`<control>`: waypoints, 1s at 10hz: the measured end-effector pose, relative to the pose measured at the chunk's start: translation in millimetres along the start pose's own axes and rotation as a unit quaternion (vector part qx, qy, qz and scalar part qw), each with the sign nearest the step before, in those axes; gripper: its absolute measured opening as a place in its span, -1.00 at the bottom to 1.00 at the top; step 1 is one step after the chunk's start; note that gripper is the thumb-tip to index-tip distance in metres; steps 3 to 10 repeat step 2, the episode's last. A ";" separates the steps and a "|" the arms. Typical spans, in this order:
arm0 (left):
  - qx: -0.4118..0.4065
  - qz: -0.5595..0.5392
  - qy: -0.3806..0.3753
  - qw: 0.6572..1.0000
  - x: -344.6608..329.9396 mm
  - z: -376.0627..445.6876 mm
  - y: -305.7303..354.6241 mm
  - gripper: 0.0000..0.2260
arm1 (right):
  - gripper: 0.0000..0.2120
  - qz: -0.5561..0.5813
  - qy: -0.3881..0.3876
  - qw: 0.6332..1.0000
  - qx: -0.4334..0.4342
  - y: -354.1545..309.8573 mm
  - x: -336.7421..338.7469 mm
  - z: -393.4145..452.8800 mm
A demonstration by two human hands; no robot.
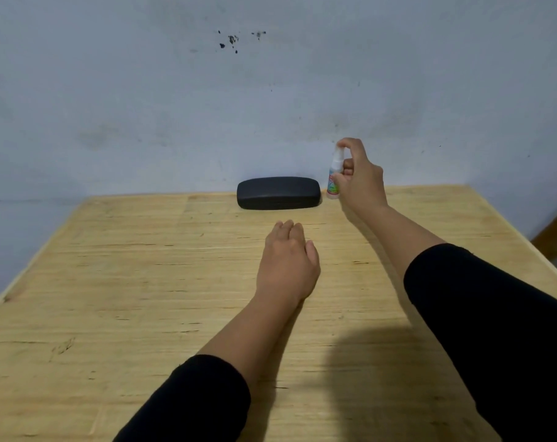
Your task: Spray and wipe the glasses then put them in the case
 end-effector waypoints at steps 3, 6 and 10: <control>-0.002 -0.051 0.035 0.998 3.9 -0.8 -0.4 -0.63 | -0.33 0.006 -0.002 1.000 -0.003 -7.2 7.0 -10.9; -0.002 -0.051 0.035 0.998 3.9 -0.8 -0.4 -0.63 | -0.33 0.006 -0.002 1.000 -0.003 -7.2 7.0 -10.9; -0.002 -0.051 0.035 0.998 3.9 -0.8 -0.4 -0.63 | -0.33 0.006 -0.002 1.000 -0.003 -7.2 7.0 -10.9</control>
Point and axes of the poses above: each hand's wrist, its own z-axis towards the middle knuckle, its own x-axis out of the back of the hand, y = z × x, the point moved 5 cm from there along z, towards the middle knuckle, and after that the axes turned 1 degree about z, right-handed, at the moved point
